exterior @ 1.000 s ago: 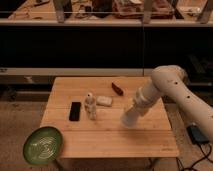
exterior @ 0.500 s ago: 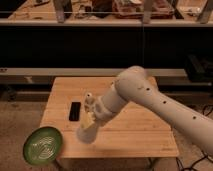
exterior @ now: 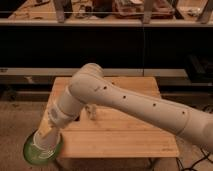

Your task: Place the ceramic cup in the ceramic bowl

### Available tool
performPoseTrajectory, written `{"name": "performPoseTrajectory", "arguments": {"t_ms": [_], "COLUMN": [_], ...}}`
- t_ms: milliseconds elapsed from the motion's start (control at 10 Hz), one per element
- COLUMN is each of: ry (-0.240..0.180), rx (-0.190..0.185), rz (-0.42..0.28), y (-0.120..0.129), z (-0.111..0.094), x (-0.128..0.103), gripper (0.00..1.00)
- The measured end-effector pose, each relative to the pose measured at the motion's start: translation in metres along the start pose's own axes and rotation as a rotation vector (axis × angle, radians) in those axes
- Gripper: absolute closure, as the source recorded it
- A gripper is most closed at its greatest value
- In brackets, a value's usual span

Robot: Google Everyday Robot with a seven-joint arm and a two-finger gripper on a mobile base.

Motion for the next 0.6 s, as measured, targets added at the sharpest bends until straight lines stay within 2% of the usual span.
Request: {"name": "performPoseTrajectory", "arguments": {"t_ms": [200, 600], "ry": [-0.005, -0.062], "rx": [0.006, -0.02], "rz": [-0.023, -0.051], "y": [-0.008, -0.001], "z": [0.032, 0.092], "x": [0.019, 0.018], "gripper": [1.0, 1.0]}}
